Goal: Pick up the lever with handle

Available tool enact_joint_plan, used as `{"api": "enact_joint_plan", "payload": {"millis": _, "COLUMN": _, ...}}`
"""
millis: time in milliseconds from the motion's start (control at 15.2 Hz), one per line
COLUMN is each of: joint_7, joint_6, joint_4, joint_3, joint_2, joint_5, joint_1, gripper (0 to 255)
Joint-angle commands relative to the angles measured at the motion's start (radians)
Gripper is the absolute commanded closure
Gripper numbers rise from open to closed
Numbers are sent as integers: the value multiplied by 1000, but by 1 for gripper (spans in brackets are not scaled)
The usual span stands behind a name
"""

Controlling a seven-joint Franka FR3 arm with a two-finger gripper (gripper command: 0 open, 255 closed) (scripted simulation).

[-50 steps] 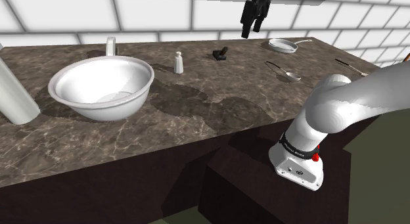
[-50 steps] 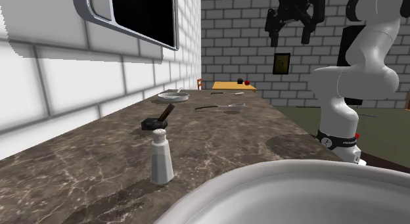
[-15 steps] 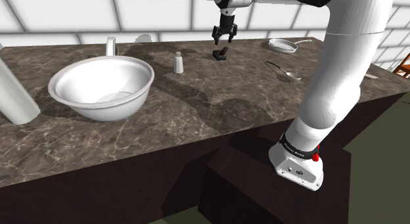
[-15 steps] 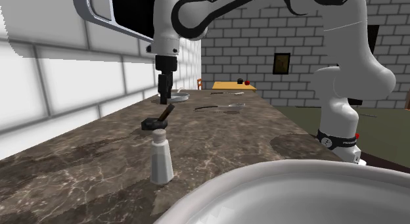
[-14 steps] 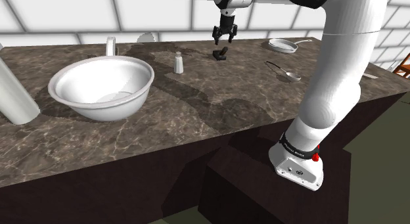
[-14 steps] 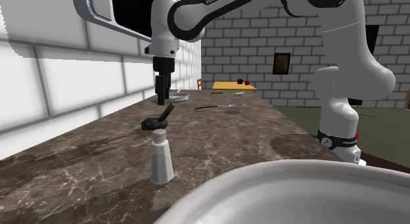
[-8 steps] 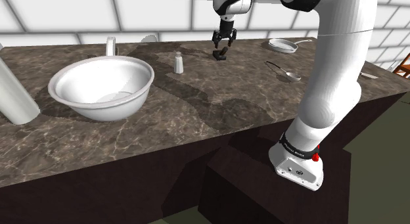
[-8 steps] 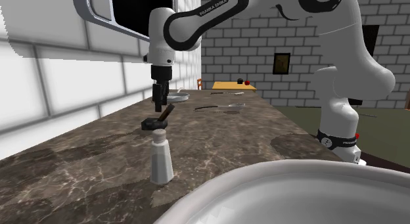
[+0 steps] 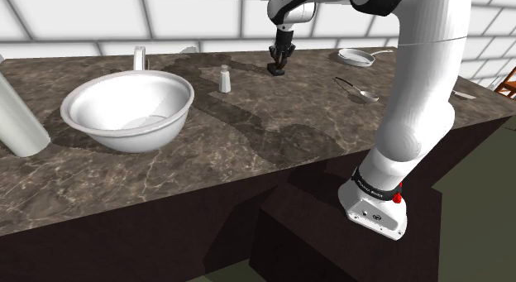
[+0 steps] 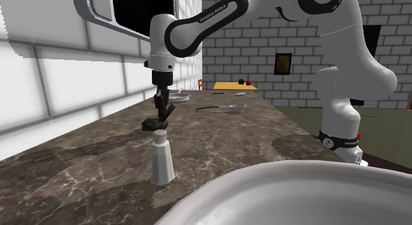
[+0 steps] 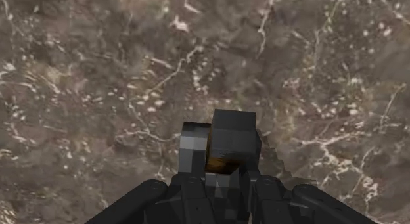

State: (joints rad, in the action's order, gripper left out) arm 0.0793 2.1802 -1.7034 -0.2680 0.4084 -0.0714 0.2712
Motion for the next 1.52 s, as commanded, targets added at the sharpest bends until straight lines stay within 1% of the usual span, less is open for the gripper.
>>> {"api": "enact_joint_plan", "payload": {"millis": 0, "joint_7": 0, "joint_6": 0, "joint_4": -1, "joint_3": 0, "joint_2": 1, "joint_5": 0, "joint_1": 0, "gripper": 255}}
{"api": "enact_joint_plan", "payload": {"millis": 330, "joint_7": 1, "joint_6": 0, "joint_4": -1, "joint_3": 0, "joint_2": 1, "joint_5": 0, "joint_1": 0, "gripper": 255}}
{"api": "enact_joint_plan", "payload": {"millis": 1320, "joint_7": -6, "joint_6": -177, "joint_4": 116, "joint_3": -9, "joint_2": -61, "joint_5": 19, "joint_1": -3, "gripper": 255}}
{"api": "enact_joint_plan", "payload": {"millis": 1452, "joint_7": -6, "joint_6": -179, "joint_4": 117, "joint_3": -9, "joint_2": -61, "joint_5": 19, "joint_1": -3, "gripper": 255}}
